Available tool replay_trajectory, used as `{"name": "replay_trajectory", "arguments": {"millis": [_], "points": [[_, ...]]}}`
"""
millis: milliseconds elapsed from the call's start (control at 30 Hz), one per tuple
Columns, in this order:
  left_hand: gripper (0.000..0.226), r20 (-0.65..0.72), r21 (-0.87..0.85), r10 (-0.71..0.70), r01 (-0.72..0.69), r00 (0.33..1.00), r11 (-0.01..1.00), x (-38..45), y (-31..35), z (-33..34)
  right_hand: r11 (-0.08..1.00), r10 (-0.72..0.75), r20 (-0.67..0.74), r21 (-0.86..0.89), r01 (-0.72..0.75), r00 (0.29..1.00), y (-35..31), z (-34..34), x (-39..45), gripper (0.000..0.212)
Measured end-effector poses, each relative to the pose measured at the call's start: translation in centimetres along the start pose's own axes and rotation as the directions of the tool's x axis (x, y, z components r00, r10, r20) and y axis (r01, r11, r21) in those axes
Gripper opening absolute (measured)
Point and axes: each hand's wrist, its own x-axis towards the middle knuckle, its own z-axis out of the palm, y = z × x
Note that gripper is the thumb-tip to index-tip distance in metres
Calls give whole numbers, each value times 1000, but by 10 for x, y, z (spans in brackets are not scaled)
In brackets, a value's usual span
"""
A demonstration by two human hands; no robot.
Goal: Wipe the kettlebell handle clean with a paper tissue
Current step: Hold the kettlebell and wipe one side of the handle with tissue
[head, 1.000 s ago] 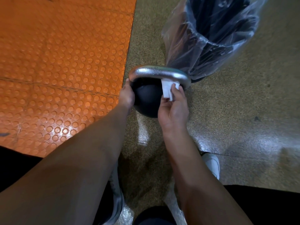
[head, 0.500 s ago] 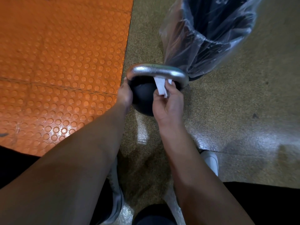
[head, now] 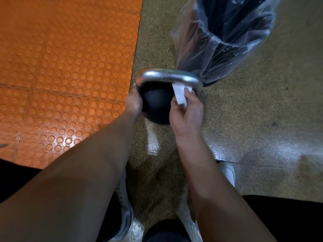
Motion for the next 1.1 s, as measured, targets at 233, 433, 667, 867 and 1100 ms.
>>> {"name": "replay_trajectory", "arguments": {"millis": [233, 433, 667, 867, 1100], "points": [[59, 1, -2, 13, -13, 1000, 1000, 0, -1, 1, 995, 32, -13, -93, -33, 999, -3, -2, -6, 19], [59, -5, 1, 4, -4, 1000, 1000, 2, 0, 2, 994, 55, 12, -94, -53, 998, 4, 6, -5, 23], [60, -3, 12, 21, -21, 1000, 1000, 2, -1, 1, 1000, 15, 5, 9, -15, 1000, 6, 1, 2, 19], [63, -8, 19, 15, -14, 1000, 1000, 0, -1, 0, 1000, 8, 2, -26, -8, 1000, 0, -5, -3, 18], [61, -8, 23, 9, -9, 1000, 1000, -1, 1, 0, 996, 52, 9, -66, -51, 999, 3, 4, -3, 21]]}}
